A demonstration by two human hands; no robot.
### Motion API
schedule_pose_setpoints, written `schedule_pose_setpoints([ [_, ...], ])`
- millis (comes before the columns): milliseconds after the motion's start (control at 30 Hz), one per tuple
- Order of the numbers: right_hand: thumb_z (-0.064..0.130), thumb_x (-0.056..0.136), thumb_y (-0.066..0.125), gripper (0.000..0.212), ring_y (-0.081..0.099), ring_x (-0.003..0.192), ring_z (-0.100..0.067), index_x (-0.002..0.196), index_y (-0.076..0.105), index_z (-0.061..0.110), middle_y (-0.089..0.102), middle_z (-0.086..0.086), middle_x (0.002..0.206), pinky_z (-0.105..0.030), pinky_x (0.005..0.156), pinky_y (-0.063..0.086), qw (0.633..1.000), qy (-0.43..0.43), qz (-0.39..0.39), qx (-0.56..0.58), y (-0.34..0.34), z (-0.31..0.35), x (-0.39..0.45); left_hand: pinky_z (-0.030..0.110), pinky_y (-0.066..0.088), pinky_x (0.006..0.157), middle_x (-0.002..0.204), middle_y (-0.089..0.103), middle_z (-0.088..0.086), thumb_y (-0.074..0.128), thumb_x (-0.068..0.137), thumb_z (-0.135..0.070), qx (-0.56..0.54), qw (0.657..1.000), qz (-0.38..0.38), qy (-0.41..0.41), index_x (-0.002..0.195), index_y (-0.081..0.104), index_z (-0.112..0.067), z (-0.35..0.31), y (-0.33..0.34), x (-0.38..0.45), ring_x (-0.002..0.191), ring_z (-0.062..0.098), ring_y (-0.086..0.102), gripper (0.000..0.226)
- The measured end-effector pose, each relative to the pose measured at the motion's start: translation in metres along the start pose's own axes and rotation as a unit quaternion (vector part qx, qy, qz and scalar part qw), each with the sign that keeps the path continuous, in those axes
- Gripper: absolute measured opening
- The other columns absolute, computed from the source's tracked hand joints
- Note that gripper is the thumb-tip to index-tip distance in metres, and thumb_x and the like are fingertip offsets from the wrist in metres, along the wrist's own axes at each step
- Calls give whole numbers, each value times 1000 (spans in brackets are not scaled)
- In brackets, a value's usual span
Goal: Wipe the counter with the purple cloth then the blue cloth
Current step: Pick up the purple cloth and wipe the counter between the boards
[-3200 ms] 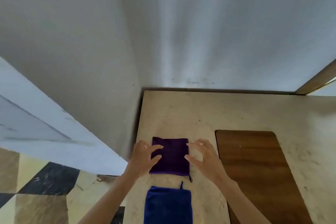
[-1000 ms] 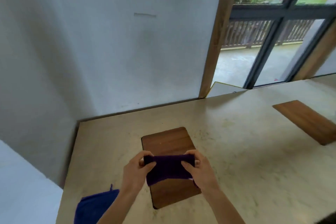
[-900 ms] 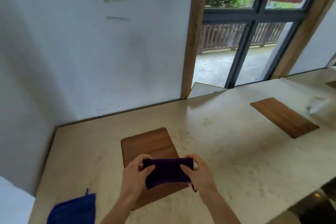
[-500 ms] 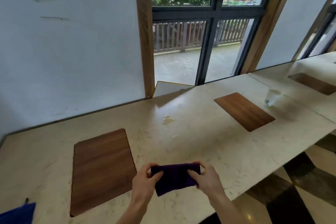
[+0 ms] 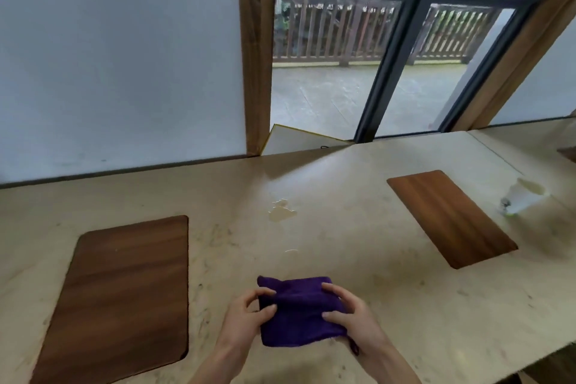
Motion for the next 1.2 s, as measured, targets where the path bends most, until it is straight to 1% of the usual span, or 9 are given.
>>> schedule_pose_setpoints([
  [233,-19,83,58,68,72,108,-19,131,63,29,67,-2,130,-30,79,61,988,-30,36,-150,-35,9,76,60,55,99,128,69,7,60,87,15,-40,999,18,-19,122,70,-18,12,42,72,109,39,72,50],
  [367,-14,86,55,69,69,111,-7,135,58,35,64,6,133,-23,79,59,976,-21,67,-206,-59,15,108,44,63,91,140,53,-7,58,90,12,-21,999,44,18,127,67,-20,12,71,103,113,17,71,50],
  [500,-7,88,61,69,63,121,-11,135,58,44,62,11,132,-38,98,59,965,-46,62,-249,-85,20,134,36,62,93,139,49,-16,61,93,1,57,997,36,32,134,62,-24,20,90,125,118,16,67,47],
  [600,0,86,66,66,54,114,-9,137,51,38,47,2,131,-30,106,50,891,-70,53,-446,-96,7,150,23,48,108,141,40,-16,63,92,-13,302,951,-18,63,145,51,-26,29,94,132,130,7,52,56],
  [667,7,83,64,65,49,106,-9,141,53,35,42,-2,130,-23,90,51,819,-93,-7,-566,-101,3,151,16,52,86,134,31,-18,62,93,-24,417,906,-54,57,149,40,-39,38,91,128,117,0,52,62],
  [767,19,78,60,54,51,115,-23,131,65,29,56,-9,137,-40,82,59,754,-232,-72,-610,-79,10,142,14,42,66,118,24,-19,59,91,-44,467,873,-124,70,136,40,-59,37,68,126,104,0,53,50],
  [867,38,90,48,50,42,136,-27,136,64,30,59,-9,147,-52,107,43,694,-303,-12,-653,-25,-3,143,36,50,96,140,40,-16,39,95,-54,500,828,-222,124,137,50,-50,18,26,127,126,17,53,44],
  [967,45,97,38,53,30,146,-29,147,53,33,48,-8,157,-60,113,24,656,-270,-8,-704,-4,-29,148,50,30,118,163,37,-5,20,95,-58,542,790,-262,117,151,42,-38,14,-23,133,150,25,34,64],
  [1200,59,98,22,56,18,151,-30,151,34,46,41,-4,159,-65,116,15,596,-314,35,-738,30,-83,114,53,8,126,168,26,-5,12,99,-60,612,740,-265,85,156,26,-41,28,-84,150,157,27,20,62],
])
Point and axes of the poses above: each hand's wrist, its own x-axis towards the middle knuckle, its own y-axis out of the palm, z = x × y, the point moved 9 cm from there along x, towards the middle knuckle
